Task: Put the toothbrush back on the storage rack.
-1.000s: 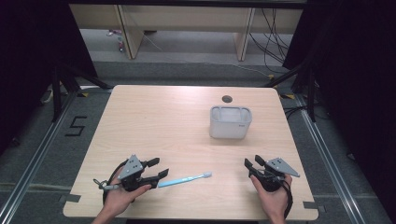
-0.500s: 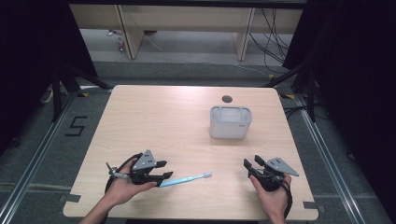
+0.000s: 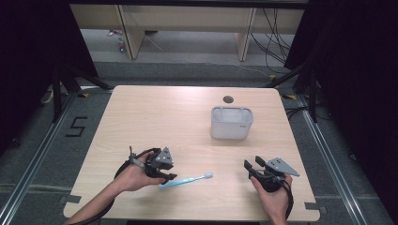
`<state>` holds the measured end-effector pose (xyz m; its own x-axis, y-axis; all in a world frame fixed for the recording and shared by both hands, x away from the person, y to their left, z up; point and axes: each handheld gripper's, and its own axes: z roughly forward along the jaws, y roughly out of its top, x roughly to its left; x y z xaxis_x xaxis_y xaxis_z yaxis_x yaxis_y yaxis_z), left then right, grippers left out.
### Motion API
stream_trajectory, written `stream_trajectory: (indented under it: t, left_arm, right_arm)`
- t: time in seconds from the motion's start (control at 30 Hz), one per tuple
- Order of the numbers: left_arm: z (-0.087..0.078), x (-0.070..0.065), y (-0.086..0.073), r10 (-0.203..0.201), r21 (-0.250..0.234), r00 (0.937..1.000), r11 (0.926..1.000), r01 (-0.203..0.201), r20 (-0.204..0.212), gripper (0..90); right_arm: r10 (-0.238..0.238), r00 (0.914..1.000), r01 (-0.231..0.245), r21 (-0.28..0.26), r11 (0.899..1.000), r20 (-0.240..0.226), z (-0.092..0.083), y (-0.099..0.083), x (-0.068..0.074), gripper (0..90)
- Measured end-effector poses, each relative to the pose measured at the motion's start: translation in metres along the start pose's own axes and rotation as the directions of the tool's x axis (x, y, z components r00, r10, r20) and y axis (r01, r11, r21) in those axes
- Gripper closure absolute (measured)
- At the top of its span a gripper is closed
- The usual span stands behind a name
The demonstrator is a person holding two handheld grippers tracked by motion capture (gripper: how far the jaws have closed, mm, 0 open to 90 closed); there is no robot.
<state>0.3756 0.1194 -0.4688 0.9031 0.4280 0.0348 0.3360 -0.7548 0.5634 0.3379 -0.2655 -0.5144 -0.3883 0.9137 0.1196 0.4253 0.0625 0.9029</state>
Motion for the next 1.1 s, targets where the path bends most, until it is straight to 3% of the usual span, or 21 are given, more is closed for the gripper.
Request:
stream_trajectory:
  t: [0.13, 0.27, 0.3, 0.43, 0.47, 0.5, 0.53, 0.57, 0.6, 0.63, 0.67, 0.7, 0.8, 0.93, 1.0, 1.03, 1.1]
  left_arm:
    - [0.003, 0.0, 0.013, -0.012, 0.034, 0.9991, 0.9994, 0.011, 0.041, 62.1]
    - [0.003, 0.004, 0.02, 0.024, 0.118, 0.9969, 0.9924, -0.033, 0.075, 61.6]
    - [0.005, 0.005, 0.022, 0.003, 0.153, 0.9945, 0.988, -0.019, 0.105, 61.5]
    - [0.009, 0.007, 0.025, -0.01, 0.195, 0.9907, 0.9806, -0.017, 0.136, 60.7]
    - [0.01, 0.008, 0.026, -0.019, 0.203, 0.9891, 0.979, -0.011, 0.146, 60.7]
    - [0.011, 0.008, 0.027, -0.016, 0.213, 0.9873, 0.977, -0.018, 0.158, 60.7]
    - [0.013, 0.009, 0.029, 0.01, 0.215, 0.988, 0.9756, -0.044, 0.154, 61.5]
    - [0.013, 0.009, 0.029, 0.01, 0.215, 0.988, 0.9756, -0.044, 0.154, 61.9]
    - [0.015, 0.009, 0.031, 0.044, 0.236, 0.9882, 0.9685, -0.078, 0.146, 62.2]
    - [0.015, 0.009, 0.031, 0.044, 0.236, 0.9882, 0.9685, -0.078, 0.146, 62.4]
    - [0.016, 0.007, 0.034, 0.065, 0.25, 0.9868, 0.963, -0.101, 0.148, 62.8]
    - [0.016, 0.006, 0.036, 0.08, 0.255, 0.9857, 0.96, -0.116, 0.149, 62.8]
    - [0.017, 0.002, 0.04, 0.097, 0.267, 0.9839, 0.9541, -0.135, 0.15, 64.0]
    - [0.021, -0.004, 0.045, 0.121, 0.306, 0.9799, 0.9377, -0.165, 0.158, 64.8]
    - [0.026, -0.008, 0.047, 0.146, 0.336, 0.9774, 0.9224, -0.19, 0.153, 65.7]
    - [0.026, -0.008, 0.047, 0.146, 0.336, 0.9774, 0.9224, -0.19, 0.153, 66.1]
    - [0.029, -0.011, 0.049, 0.166, 0.347, 0.9724, 0.9129, -0.214, 0.164, 67.2]
  right_arm:
    - [0.005, 1.0, -0.005, 0.012, 1.0, 0.002, -0.001, 0.001, -0.001, 46.2]
    - [0.028, 0.9996, -0.028, 0.02, 0.999, -0.009, -0.001, 0.0, 0.001, 46.2]
    - [0.019, 0.9997, -0.019, 0.01, 1.0, -0.017, 0.001, 0.0, 0.0, 46.1]
    - [0.013, 0.9999, -0.013, 0.007, 1.0, -0.002, 0.001, 0.0, 0.0, 46.1]
    - [0.05, 0.9986, -0.05, 0.017, 0.999, -0.018, 0.001, 0.0, 0.002, 46.0]
    - [0.05, 0.9986, -0.05, 0.017, 0.999, -0.018, 0.001, 0.0, 0.002, 46.0]
    - [0.006, 0.9998, -0.006, 0.006, 1.0, -0.016, 0.001, 0.0, 0.0, 46.0]
    - [0.006, 0.9998, -0.006, 0.006, 1.0, -0.016, 0.001, 0.0, 0.0, 46.0]
    - [0.004, 0.9999, -0.003, 0.01, 1.0, -0.014, 0.001, 0.0, 0.0, 46.0]
    - [0.004, 0.9999, -0.003, 0.01, 1.0, -0.014, 0.001, 0.0, 0.0, 46.0]
    - [0.048, 0.9987, -0.047, 0.02, 0.999, -0.017, 0.001, 0.0, 0.003, 46.0]
    - [0.048, 0.9987, -0.048, 0.018, 0.999, -0.018, 0.002, 0.0, 0.003, 46.0]
    - [0.023, 0.9997, -0.023, 0.013, 1.0, -0.012, 0.002, 0.0, 0.002, 45.9]
    - [-0.004, 1.0, 0.005, 0.014, 1.0, -0.008, 0.001, 0.001, 0.0, 45.7]
    - [-0.002, 1.0, 0.002, 0.017, 1.0, -0.009, 0.001, 0.001, 0.001, 45.6]
    - [-0.002, 1.0, 0.002, 0.017, 1.0, -0.009, 0.001, 0.001, 0.001, 45.6]
    - [-0.004, 1.0, 0.004, 0.031, 1.0, -0.008, 0.0, 0.001, 0.001, 45.6]
